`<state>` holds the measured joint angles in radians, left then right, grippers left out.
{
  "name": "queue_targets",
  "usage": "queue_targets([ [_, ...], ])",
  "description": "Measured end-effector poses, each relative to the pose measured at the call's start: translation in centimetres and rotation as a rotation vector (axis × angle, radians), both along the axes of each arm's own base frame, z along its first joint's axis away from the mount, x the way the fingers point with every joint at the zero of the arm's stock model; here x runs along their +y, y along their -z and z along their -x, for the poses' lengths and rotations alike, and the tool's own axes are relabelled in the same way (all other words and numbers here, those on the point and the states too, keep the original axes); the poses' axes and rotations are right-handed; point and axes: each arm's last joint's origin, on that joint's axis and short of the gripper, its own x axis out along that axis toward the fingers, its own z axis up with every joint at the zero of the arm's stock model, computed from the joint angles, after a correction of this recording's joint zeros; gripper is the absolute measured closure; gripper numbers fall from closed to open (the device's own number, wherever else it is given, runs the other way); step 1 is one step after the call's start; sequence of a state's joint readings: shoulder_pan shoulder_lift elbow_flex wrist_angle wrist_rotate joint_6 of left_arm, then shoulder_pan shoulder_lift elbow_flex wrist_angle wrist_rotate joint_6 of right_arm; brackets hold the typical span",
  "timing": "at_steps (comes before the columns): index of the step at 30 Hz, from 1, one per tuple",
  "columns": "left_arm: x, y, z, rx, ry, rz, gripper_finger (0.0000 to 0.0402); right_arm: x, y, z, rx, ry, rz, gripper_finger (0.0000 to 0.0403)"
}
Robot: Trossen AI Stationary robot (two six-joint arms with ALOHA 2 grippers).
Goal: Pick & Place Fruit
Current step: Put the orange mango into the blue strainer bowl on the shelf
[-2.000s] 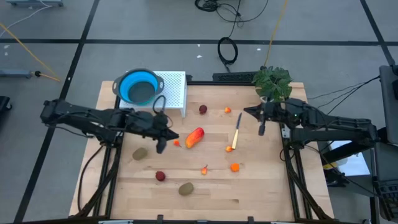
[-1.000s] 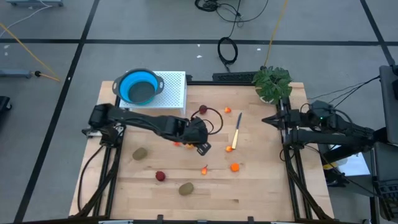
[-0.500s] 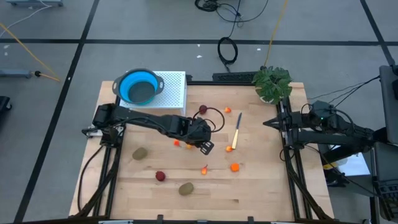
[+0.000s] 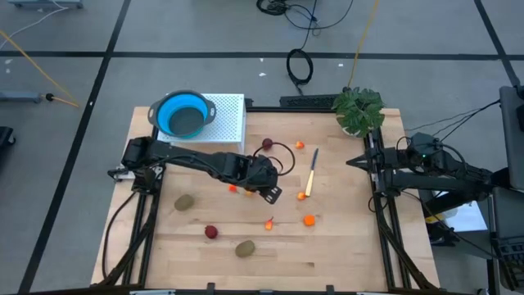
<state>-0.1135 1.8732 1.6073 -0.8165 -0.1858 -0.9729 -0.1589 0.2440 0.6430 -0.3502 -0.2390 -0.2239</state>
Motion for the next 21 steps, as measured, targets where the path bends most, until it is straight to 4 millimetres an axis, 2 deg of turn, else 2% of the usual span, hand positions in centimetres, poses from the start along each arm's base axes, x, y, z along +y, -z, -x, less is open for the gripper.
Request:
queue_targets([
  [5, 0.09, -0.04, -0.02, -0.015, -0.06, -0.031, 0.0109, 0.0, 0.0, 0.0, 0.0, -0.002, 0.0, 0.0403],
  [10, -0.12, -0.03, 0.01, -0.009, -0.025, -0.04, 0.0049, 0.0, 0.0, 0.0, 0.0, -0.002, 0.0, 0.0403],
  [16, -0.57, -0.03, 0.06, 0.004, 0.059, -0.081, 0.0021, 0.01, 0.0, 0.0, 0.0, -0.002, 0.0, 0.0403],
  [21, -0.76, 0.24, 0.03, 0.016, 0.063, -0.142, 0.0029, 0.01, 0.0, 0.0, 0.0, -0.002, 0.0, 0.0403],
])
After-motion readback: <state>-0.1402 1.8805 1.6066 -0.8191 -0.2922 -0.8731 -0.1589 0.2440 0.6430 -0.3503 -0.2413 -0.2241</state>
